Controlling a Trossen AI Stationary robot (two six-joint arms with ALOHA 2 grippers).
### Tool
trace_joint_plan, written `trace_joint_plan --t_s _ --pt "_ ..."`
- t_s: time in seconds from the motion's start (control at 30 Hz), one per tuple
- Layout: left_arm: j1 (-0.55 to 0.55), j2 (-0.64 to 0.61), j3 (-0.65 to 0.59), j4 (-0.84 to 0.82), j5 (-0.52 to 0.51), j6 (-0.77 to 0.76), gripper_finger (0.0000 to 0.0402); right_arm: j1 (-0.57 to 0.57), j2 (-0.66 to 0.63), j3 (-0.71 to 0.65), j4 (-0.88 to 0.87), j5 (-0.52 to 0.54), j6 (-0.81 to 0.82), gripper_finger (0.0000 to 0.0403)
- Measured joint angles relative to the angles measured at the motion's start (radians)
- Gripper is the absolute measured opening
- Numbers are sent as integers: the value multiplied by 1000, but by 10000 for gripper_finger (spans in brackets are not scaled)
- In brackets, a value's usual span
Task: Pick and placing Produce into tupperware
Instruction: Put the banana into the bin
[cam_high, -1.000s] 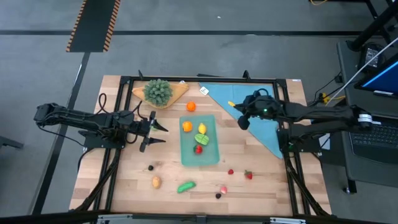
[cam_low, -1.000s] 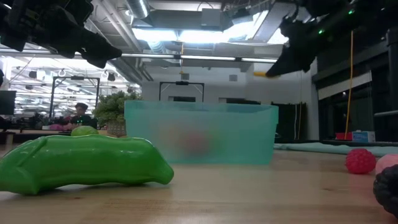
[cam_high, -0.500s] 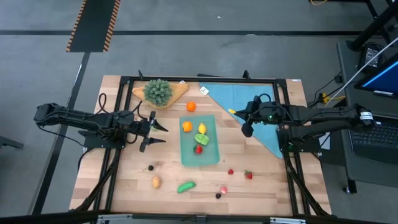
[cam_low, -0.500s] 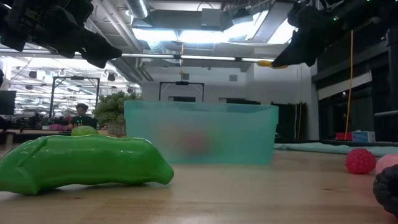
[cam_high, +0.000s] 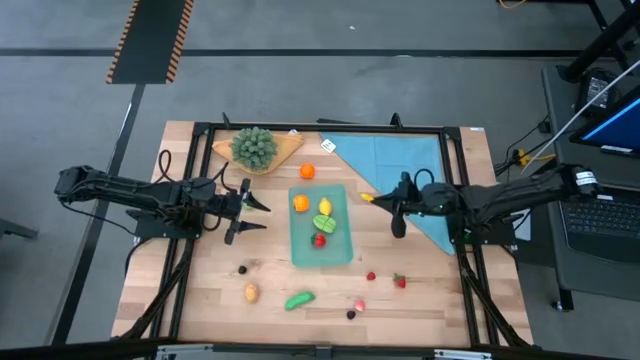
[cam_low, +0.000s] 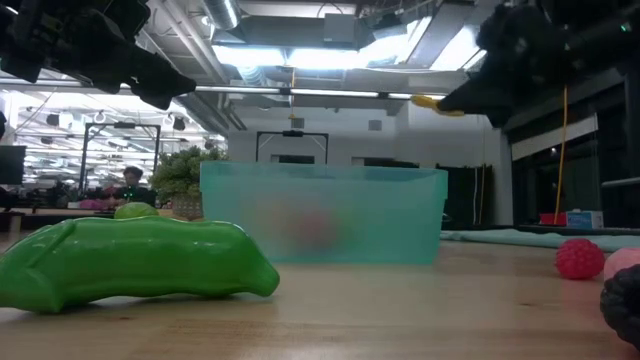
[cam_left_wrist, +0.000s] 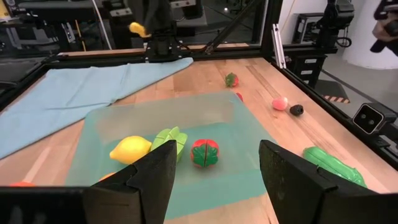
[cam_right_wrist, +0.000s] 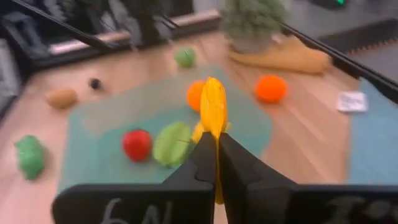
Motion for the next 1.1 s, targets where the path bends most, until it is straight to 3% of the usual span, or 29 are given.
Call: trace_joint_plan --t_s 0.17,0.27,0.77,1.1 --pt "0 0 0 0 0 -1 220 40 0 -109 290 -167 -64 6" --pt "0 0 0 0 0 1 220 60 0 -132 361 -239 -99 6" --pt "0 0 0 0 0 9 220 65 18 -134 397 -226 -118 6" --pt "0 0 0 0 0 10 220 15 222 -2 426 -233 -171 6"
